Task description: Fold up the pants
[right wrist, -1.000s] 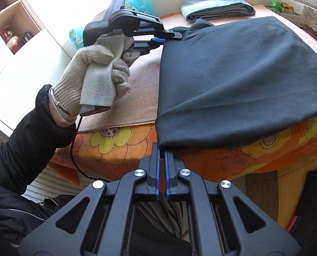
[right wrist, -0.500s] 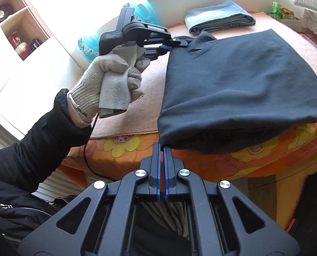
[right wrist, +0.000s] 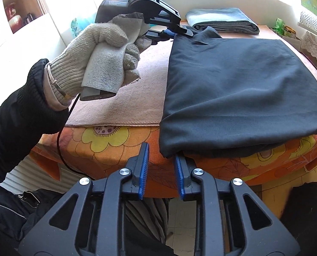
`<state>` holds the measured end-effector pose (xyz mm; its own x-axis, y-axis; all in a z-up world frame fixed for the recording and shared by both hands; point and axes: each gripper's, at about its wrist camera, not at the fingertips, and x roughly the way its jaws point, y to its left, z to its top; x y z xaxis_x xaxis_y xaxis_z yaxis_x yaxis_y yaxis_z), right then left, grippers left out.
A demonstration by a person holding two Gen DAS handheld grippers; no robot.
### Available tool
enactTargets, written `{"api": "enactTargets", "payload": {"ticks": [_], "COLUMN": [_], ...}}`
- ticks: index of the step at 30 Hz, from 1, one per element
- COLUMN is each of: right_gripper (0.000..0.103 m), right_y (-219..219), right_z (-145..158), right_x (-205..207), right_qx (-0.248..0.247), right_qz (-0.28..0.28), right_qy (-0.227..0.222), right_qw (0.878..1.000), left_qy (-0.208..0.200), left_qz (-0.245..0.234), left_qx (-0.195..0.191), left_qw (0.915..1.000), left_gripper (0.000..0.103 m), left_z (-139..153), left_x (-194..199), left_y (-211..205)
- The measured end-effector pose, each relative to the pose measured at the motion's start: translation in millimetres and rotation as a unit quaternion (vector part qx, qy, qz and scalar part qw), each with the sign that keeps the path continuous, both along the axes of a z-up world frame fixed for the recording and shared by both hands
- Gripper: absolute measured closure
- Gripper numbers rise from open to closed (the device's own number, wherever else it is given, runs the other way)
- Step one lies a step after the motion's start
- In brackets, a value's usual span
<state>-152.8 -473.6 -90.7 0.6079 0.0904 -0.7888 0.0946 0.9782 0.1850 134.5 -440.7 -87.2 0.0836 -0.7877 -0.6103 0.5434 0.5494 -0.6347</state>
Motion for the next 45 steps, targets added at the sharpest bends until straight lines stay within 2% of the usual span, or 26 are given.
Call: {"api": "enactTargets", "payload": {"ticks": [1,3,5,7,9,11,13,16,17,19,22,24,26,28,30,31,32,34,38,42,45], "right_gripper": [0.098,0.098,0.099,0.099,0.099,0.099,0.099,0.098,0.098,0.098,0.096,0.088,0.057,0.048,0.048,0.047,0.039,0.027,0.026,0.026,0.018], "right_y": [0,-5,-6,-8,-1,2,-4,-17,-19,-30,-53,-76,-101,-128,-154,-166,-177,-203,-244,-257,-267], "right_z": [1,11,24,20,8,6,12,20,25,37,59,72,81,86,86,85,82,74,49,17,2], "right_x": [0,-4,-13,-16,-14,-13,-16,-23,-28,-37,-47,-46,-43,-34,-19,-10,-1,18,53,83,89], "right_qx": [-0.01,-0.002,-0.019,0.007,0.006,0.005,0.027,0.073,0.081,0.069,0.039,0.023,0.014,0.003,-0.012,-0.021,-0.026,-0.017,0.05,0.056,0.098], "right_qz": [0.003,0.01,0.009,0.011,0.017,0.014,0.014,0.032,0.039,0.035,0.014,-0.013,-0.033,-0.051,-0.064,-0.066,-0.067,-0.074,-0.063,-0.033,-0.02], "right_qy": [0.005,0.001,-0.012,-0.001,0.015,0.013,-0.002,0.008,0.006,-0.006,-0.039,-0.057,-0.078,-0.09,-0.08,-0.074,-0.067,-0.055,-0.015,0.043,0.047], "right_qw": [1.0,1.0,1.0,1.0,1.0,1.0,1.0,0.997,0.996,0.997,0.998,0.998,0.996,0.995,0.995,0.995,0.995,0.996,0.997,0.997,0.994], "left_qy": [-0.001,-0.002,0.001,0.009,0.01,0.001,0.0,0.005,0.004,0.013,-0.001,-0.003,-0.005,-0.019,-0.018,-0.015,-0.013,-0.008,-0.006,0.005,0.007], "left_qz": [-0.001,-0.001,-0.001,0.001,0.001,0.0,0.0,-0.012,-0.014,-0.015,-0.011,-0.013,-0.021,-0.032,-0.039,-0.042,-0.04,-0.045,-0.055,-0.058,-0.059], "left_qx": [0.0,0.0,0.002,-0.001,0.001,0.007,0.006,0.01,0.019,0.021,0.028,0.029,0.03,0.031,0.027,0.024,0.022,0.014,0.014,0.026,0.035], "left_qw": [1.0,1.0,1.0,1.0,1.0,1.0,1.0,0.9999,0.9997,0.9996,0.9995,0.9995,0.9993,0.9988,0.9987,0.9987,0.9989,0.9988,0.9984,0.998,0.9976], "left_gripper": [0.096,0.097,0.097,0.097,0.097,0.097,0.097,0.096,0.088,0.083,0.083,0.078,0.076,0.076,0.073,0.063,0.055,0.055,0.055,0.055,0.055], "left_z": [0,-1,-4,-7,-8,-8,-5,-1,-1,-1,5,7,9,14,16,17,18,18,14,3,-5], "left_x": [0,1,2,5,4,0,0,3,4,7,2,-4,-13,-25,-34,-38,-41,-48,-55,-55,-54], "left_y": [0,-1,-1,-2,-4,-6,-4,-1,1,7,20,28,34,37,39,39,39,36,27,18,14]}}
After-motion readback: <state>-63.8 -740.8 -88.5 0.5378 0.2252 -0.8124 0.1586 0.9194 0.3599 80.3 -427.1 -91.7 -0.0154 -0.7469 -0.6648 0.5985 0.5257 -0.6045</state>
